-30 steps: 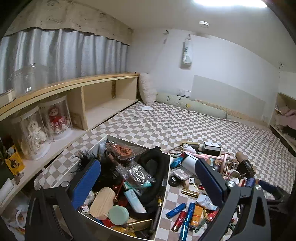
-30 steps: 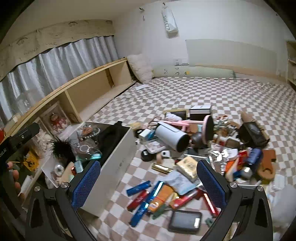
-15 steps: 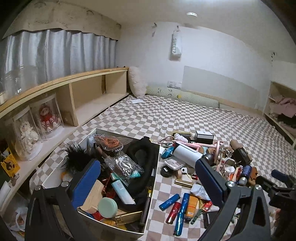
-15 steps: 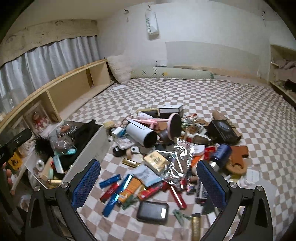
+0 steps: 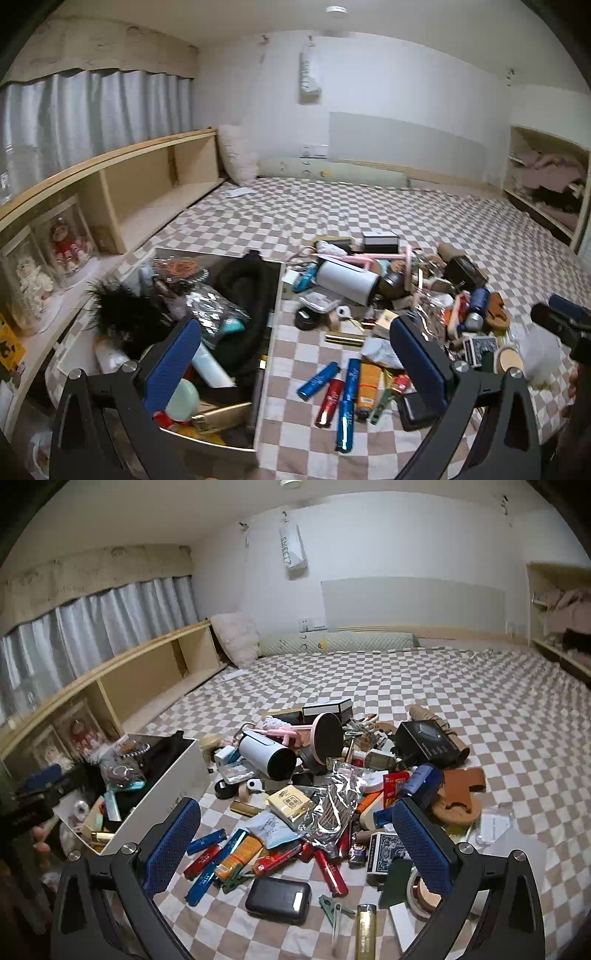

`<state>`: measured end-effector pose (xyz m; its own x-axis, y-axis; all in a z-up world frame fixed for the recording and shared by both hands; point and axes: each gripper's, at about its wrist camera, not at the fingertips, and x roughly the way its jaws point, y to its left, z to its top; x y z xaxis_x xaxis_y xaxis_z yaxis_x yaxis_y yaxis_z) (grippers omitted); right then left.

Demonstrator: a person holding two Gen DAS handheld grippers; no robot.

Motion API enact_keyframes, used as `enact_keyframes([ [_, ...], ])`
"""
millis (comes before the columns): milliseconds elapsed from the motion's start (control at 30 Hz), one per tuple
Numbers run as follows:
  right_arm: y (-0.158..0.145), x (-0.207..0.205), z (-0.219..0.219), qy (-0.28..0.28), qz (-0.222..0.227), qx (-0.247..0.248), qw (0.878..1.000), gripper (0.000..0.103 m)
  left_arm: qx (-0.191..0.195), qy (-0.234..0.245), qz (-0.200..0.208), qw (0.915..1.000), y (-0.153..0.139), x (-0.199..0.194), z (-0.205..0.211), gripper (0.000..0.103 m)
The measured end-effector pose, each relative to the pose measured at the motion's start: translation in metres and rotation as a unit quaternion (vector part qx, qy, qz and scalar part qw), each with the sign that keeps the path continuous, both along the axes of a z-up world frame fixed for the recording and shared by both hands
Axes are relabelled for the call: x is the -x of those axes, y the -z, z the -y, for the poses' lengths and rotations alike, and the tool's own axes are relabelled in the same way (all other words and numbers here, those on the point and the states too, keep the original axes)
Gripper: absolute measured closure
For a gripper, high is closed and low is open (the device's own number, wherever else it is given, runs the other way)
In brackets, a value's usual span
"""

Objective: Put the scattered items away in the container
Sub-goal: 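Withdraw both grippers from the shoebox back over the scattered items, then close the right gripper on a green clothespin while the left gripper grasps another green clothespin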

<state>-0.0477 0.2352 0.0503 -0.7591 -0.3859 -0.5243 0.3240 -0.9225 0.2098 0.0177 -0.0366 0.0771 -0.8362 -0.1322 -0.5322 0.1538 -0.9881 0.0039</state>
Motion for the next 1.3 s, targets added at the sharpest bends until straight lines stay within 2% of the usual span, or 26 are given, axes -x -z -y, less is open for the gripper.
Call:
enact_keyframes([
  [233,0.014,0.001,-0.015,0.04,0.003,-0.001,0.999,0.0,-0.021,0.049,0.028,0.9982,0.021,0.007,-0.02,0.0],
  [400,0.03,0.005,-0.018,0.04,0.031,-0.016,0.999,0.0,-0.03,0.071,0.048,0.9959,0.041,0.012,-0.036,0.0],
  [467,0.036,0.006,-0.019,0.041,0.042,-0.02,0.998,0.0,-0.047,0.079,0.057,0.9942,0.049,0.016,-0.04,0.0],
  [567,0.045,0.007,-0.021,0.04,0.059,-0.024,0.997,0.0,-0.103,0.1,0.076,0.9866,0.065,0.023,-0.04,0.0],
  [633,0.05,0.01,-0.023,0.035,0.072,-0.013,0.997,0.0,-0.113,0.1,0.088,0.9847,0.074,0.027,-0.042,0.0],
  [833,0.07,0.019,-0.027,0.04,0.121,0.005,0.992,0.0,-0.084,0.114,0.118,0.9829,0.104,0.034,-0.058,0.0],
  [1000,0.083,0.019,-0.026,0.043,0.138,0.009,0.989,0.0,-0.082,0.148,0.139,0.9757,0.12,0.038,-0.065,0.003],
  [1133,0.089,0.015,-0.024,0.046,0.136,0.012,0.99,0.001,-0.088,0.164,0.156,0.97,0.127,0.045,-0.069,0.018],
  [1200,0.094,0.015,-0.026,0.05,0.14,0.02,0.989,0.002,-0.09,0.164,0.165,0.9683,0.132,0.049,-0.07,0.022],
  [1267,0.101,0.017,-0.028,0.048,0.156,0.036,0.986,0.013,-0.096,0.166,0.176,0.9654,0.138,0.053,-0.07,0.029],
  [1300,0.105,0.018,-0.029,0.047,0.164,0.044,0.984,0.015,-0.101,0.169,0.183,0.9633,0.141,0.056,-0.07,0.034],
])
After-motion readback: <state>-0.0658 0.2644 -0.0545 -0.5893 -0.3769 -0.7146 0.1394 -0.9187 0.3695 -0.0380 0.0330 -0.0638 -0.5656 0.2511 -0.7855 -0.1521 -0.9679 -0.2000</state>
